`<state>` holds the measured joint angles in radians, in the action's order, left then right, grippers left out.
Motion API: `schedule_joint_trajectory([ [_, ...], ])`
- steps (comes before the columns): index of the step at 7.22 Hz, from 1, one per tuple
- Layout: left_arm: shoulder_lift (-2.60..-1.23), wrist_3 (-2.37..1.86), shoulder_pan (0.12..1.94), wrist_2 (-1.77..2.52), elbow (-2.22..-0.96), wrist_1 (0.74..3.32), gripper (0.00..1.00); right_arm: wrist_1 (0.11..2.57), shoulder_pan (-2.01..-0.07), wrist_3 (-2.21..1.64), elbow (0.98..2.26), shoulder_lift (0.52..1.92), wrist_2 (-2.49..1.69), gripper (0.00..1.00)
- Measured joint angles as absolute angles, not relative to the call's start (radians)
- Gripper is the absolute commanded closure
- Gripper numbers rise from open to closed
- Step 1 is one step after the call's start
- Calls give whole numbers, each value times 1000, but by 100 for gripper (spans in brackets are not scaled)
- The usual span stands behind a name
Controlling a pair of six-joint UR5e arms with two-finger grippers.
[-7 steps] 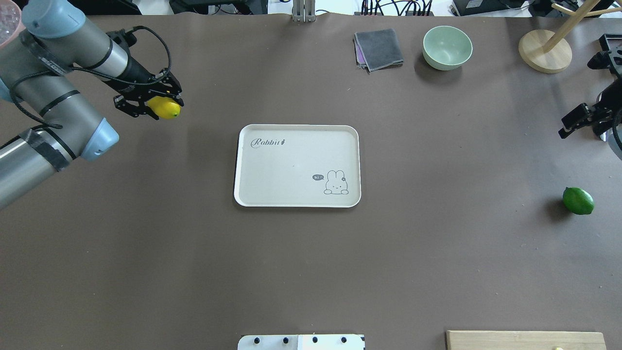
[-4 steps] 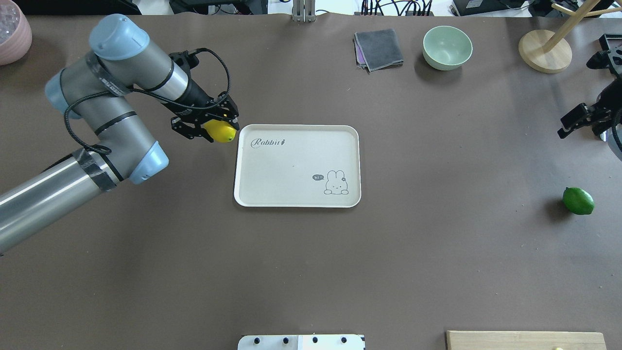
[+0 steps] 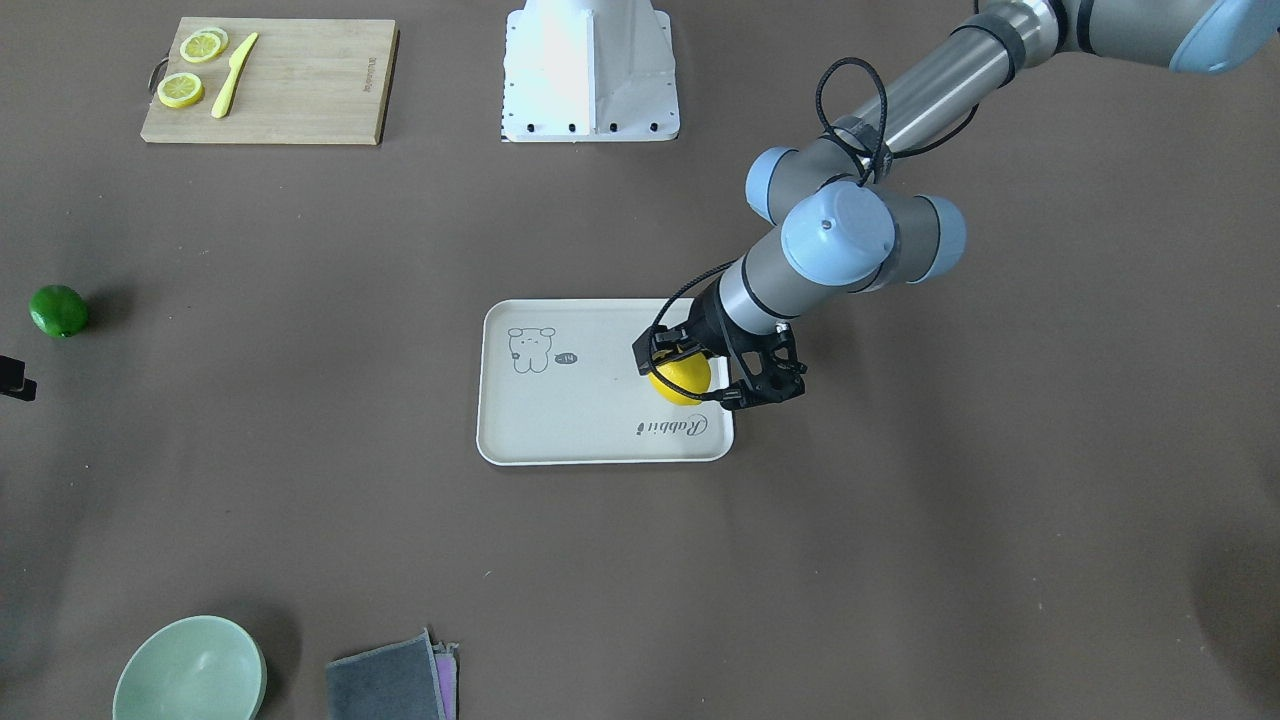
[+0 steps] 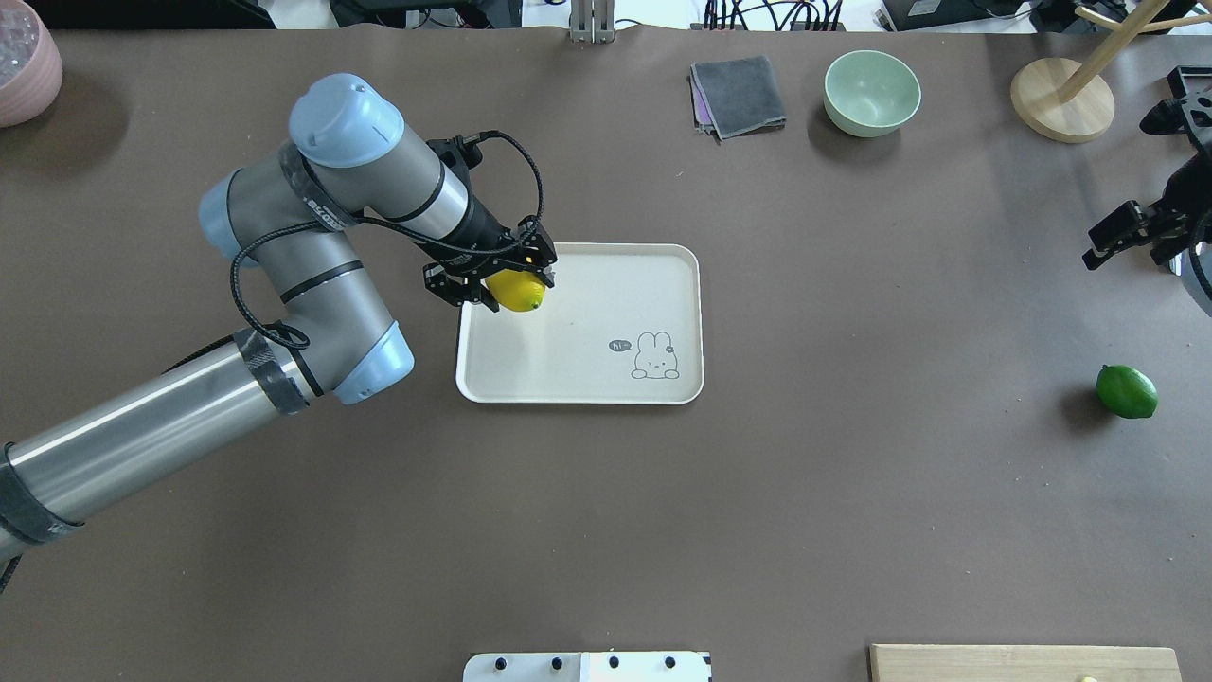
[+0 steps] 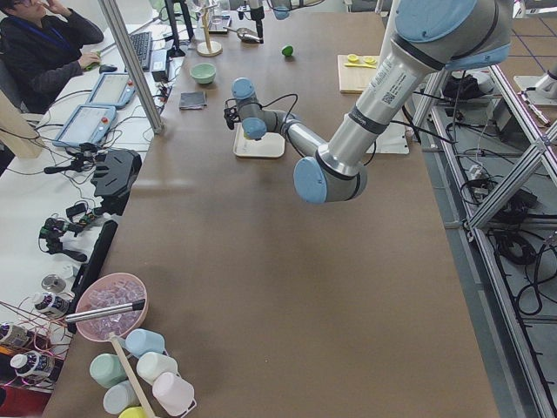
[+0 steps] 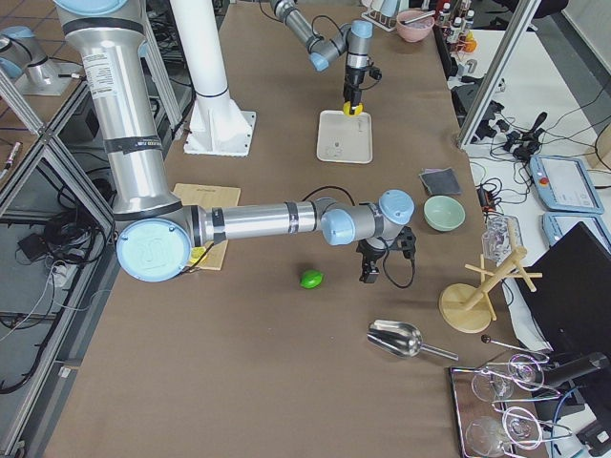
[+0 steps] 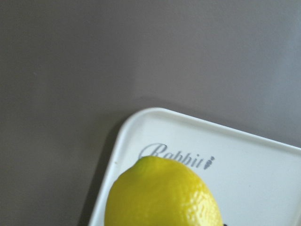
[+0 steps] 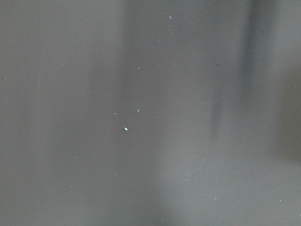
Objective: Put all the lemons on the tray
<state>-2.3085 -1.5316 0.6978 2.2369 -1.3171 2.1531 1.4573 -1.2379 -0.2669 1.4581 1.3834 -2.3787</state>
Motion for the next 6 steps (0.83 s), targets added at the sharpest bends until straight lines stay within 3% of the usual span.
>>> schedule_joint_trajectory([
  [3, -2313, -1567, 690, 2205, -1327, 2153, 2, 1457, -1236, -268, 1458, 1382, -2379, 0],
  [6, -2279, -1543, 813, 2238, -1325, 2146, 2, 1457, -1233, -270, 1458, 1382, -2380, 0],
])
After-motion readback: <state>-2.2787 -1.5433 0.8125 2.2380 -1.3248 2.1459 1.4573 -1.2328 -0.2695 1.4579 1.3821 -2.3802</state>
